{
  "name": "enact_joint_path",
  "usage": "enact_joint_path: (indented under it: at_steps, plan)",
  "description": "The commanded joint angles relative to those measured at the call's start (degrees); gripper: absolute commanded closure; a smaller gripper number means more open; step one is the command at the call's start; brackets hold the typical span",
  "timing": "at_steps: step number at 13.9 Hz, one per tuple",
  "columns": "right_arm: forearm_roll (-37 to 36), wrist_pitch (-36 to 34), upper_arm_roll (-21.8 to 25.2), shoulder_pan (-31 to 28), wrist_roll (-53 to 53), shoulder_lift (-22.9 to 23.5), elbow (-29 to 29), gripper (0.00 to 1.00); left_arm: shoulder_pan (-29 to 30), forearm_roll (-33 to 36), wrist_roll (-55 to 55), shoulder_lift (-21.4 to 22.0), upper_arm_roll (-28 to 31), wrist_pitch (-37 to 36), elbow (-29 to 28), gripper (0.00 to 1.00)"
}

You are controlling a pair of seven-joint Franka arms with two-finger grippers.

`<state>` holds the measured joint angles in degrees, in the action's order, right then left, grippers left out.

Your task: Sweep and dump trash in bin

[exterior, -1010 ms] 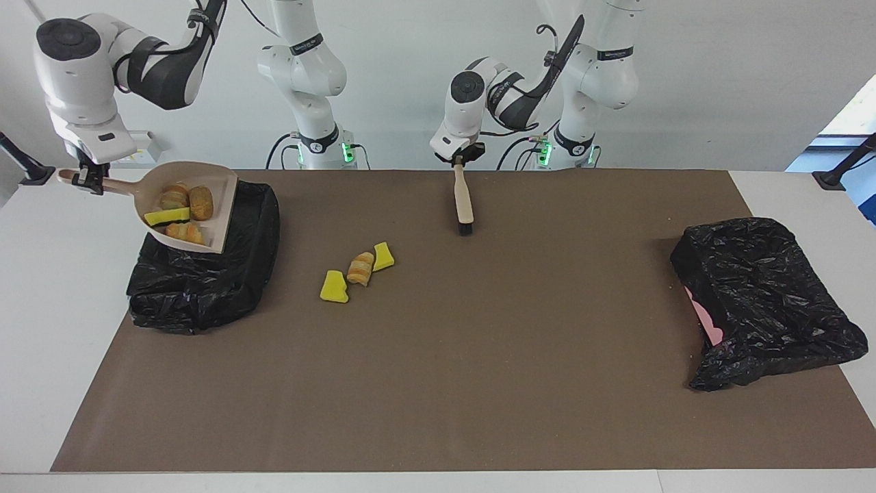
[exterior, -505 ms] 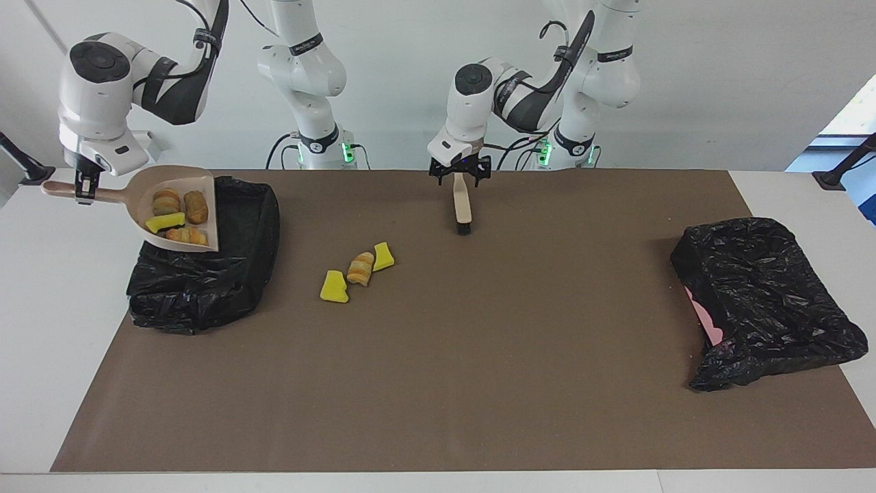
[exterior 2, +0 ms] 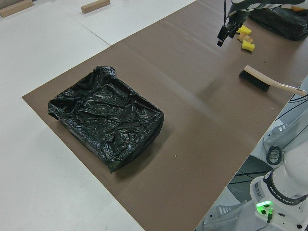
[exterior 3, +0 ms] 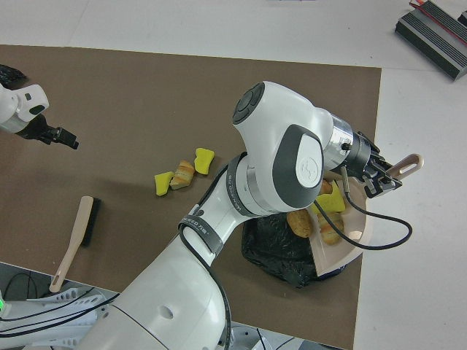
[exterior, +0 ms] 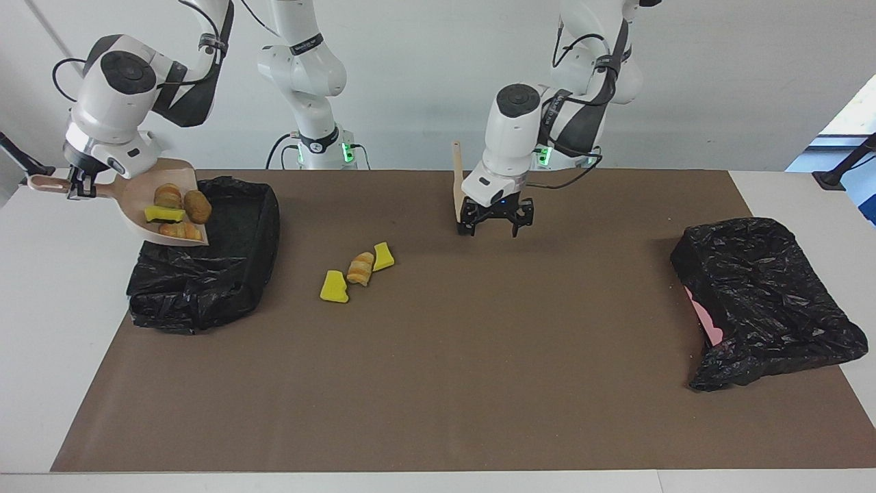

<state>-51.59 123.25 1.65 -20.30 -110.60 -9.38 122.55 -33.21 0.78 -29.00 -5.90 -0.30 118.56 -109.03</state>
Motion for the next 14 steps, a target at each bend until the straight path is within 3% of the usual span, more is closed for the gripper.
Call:
enact_joint_path:
  at_steps: [1,4,8,11,14]
  plan:
    - [-3.2,1.4,0.0,0.0,2.0,-3.3,3.5,1.0,6.4,1.1,6.5,1.4,-0.7,-8.1,7.3,0.0]
    - [-5.5,1.3,-0.2,0.0,4.3,-5.6,4.6,1.0,13.1,0.7,20.7,5.8,-0.3,-19.2,12.2,0.0]
    - [-9.1,-1.4,-2.5,0.1,11.3,-6.5,5.0,1.0,21.1,0.3,29.5,11.4,0.2,-24.8,14.6,0.0]
    - [-9.3,-4.8,-5.2,0.1,16.2,-9.4,8.0,1.0,24.3,-1.5,32.7,11.6,0.2,-30.9,19.6,0.0]
    - [-11.3,-9.8,-8.2,2.9,19.1,-11.1,9.1,1.0,25.9,-2.8,35.1,8.7,1.4,-34.3,24.9,0.0]
